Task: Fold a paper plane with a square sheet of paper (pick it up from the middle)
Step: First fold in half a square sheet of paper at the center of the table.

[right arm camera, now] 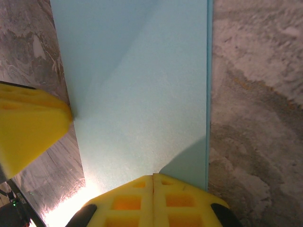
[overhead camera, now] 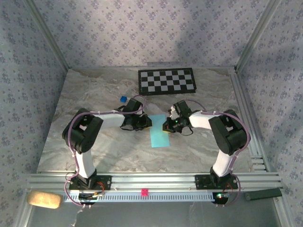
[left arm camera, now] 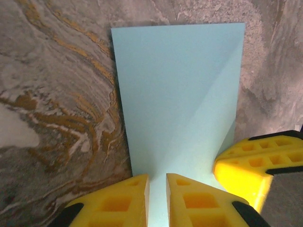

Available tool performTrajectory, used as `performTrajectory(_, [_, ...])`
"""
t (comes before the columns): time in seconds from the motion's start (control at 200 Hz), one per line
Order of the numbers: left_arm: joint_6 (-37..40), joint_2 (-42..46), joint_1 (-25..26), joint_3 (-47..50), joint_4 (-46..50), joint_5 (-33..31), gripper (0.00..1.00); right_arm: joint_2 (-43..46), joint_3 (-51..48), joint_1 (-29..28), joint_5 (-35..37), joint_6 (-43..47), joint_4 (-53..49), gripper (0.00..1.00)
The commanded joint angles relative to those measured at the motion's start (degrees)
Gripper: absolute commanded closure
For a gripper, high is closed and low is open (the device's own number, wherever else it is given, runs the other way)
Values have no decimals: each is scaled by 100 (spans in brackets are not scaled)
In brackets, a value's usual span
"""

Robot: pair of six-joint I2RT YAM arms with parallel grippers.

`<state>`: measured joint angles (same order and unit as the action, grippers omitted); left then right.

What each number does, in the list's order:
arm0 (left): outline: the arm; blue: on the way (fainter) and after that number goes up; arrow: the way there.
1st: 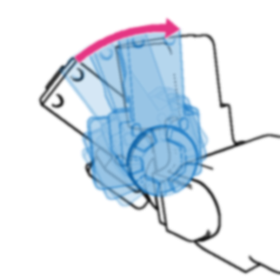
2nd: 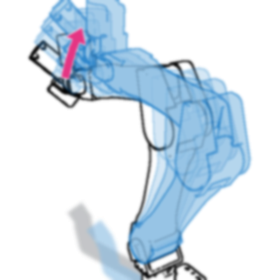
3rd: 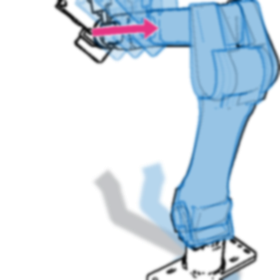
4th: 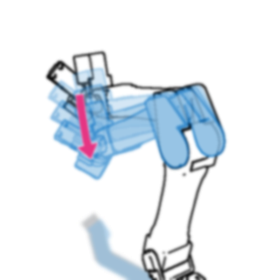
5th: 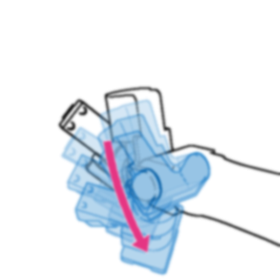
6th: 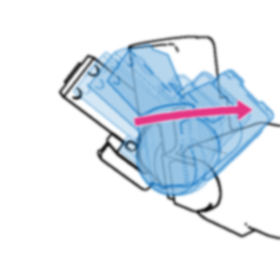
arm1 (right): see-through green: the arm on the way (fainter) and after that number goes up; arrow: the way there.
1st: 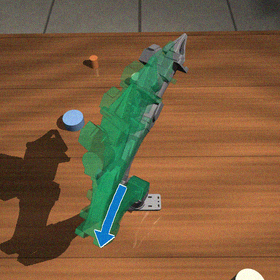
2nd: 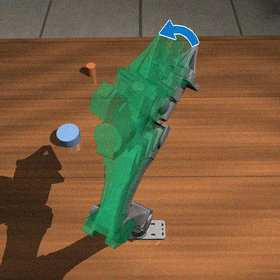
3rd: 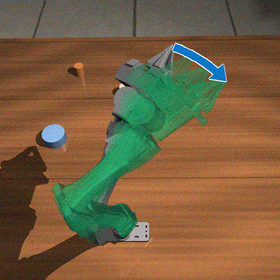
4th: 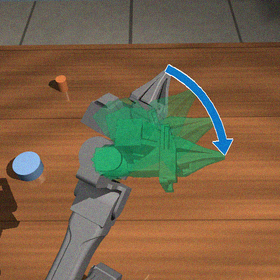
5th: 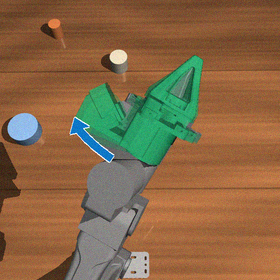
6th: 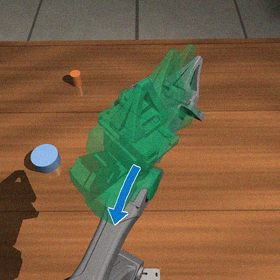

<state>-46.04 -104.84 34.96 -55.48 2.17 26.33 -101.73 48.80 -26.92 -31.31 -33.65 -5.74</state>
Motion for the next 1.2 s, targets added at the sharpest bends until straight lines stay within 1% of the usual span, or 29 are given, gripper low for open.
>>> performTrajectory(0.0, [-98,282,101,-233,35,84,83,-321,-395,21,995,0,-1024,100])
performTrajectory(0.055, [-166,200,161,-222,-93,216,83,-303,-420,20,997,-9,-998,100])
performTrajectory(0.225, [-358,-75,265,8,-416,352,83,-312,-416,33,1004,2,-1000,100])
performTrajectory(0.415, [-252,-2,244,388,-287,16,84,-284,-481,52,1017,-15,-976,100])
performTrajectory(0.55, [-135,-86,216,446,-255,-128,84,-303,-450,44,969,-17,-942,100])
performTrajectory(0.64, [-184,-121,161,441,-294,-120,84,-278,-411,23,902,-30,-921,100])
performTrajectory(0.805, [-174,192,150,296,-159,-140,84,-84,-329,25,680,-85,-778,100])
performTrajectory(0.86, [-160,288,144,190,-82,-103,84,-4,-245,26,605,-86,-729,99])
performTrajectory(0.99, [-162,523,128,8,-46,-95,83,88,33,37,626,-2,-912,98])
performTrajectory(1.094, [-168,435,71,-154,-41,-93,83,55,104,60,590,10,-969,98])
performTrajectory(1.194, [-270,198,28,-271,-218,137,83,18,73,64,500,-15,-914,98])
